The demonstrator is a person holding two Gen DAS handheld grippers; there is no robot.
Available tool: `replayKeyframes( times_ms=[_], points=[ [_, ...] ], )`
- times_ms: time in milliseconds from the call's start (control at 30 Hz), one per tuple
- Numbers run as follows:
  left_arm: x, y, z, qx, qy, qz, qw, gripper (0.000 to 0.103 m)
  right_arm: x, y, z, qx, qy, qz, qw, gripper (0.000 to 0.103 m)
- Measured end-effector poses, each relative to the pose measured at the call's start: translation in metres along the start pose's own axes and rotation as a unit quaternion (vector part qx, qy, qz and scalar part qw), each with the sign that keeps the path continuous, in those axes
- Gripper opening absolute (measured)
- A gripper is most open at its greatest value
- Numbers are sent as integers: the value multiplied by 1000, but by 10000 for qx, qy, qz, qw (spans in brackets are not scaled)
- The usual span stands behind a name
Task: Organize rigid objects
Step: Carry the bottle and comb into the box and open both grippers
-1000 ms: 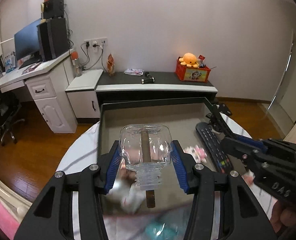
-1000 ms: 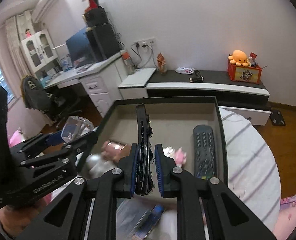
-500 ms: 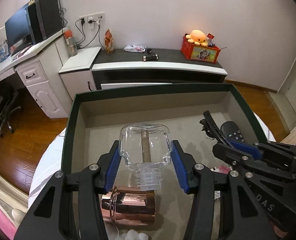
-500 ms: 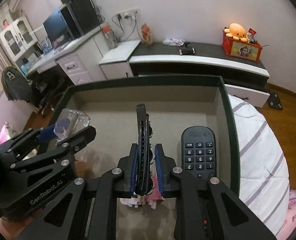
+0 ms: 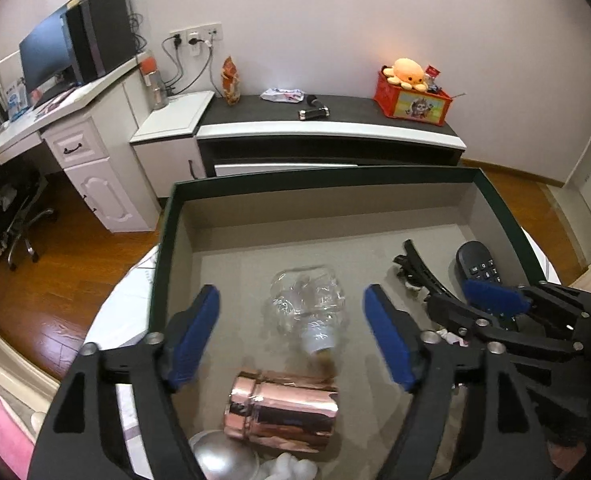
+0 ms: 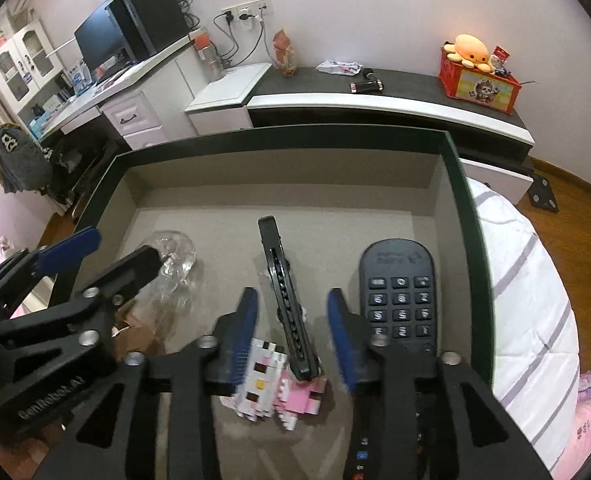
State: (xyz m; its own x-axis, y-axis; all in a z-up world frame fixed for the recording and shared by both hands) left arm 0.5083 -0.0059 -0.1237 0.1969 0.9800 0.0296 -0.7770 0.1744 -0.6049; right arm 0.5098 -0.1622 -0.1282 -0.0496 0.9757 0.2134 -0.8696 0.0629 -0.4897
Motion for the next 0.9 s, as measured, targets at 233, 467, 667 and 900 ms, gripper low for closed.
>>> replayKeyframes(
  times_ms=[233,467,667,900],
  points=[
    [17,7,41,-335,-249,173,9990,103,2,6,28,-393,-65,11,9992,87],
    [33,27,104,-837,-277,471,9950,103,11,27,69,-840,-149,-148,9962,88],
    [34,51,158,-1194,-271,512,9912,103,23,52,113,-1416,-61,-211,9897,88],
    [26,91,206,-1435,-268,465,9882,103,32,93,162,-1869,-32,-201,9822,103]
  ],
)
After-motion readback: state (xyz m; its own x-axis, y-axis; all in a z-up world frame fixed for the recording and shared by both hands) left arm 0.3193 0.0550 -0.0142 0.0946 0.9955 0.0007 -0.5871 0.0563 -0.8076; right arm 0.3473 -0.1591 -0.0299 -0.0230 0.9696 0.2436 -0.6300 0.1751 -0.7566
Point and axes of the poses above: each gripper's, at about its wrist camera, not at the fingertips, and z roughly against the way its jaws point, x to its left, y to its underside, the point moved 4 cm from there along -z, roughly the way its jaws point, and after that the axes turned 5 degrees about -z, right-handed, at the moved point
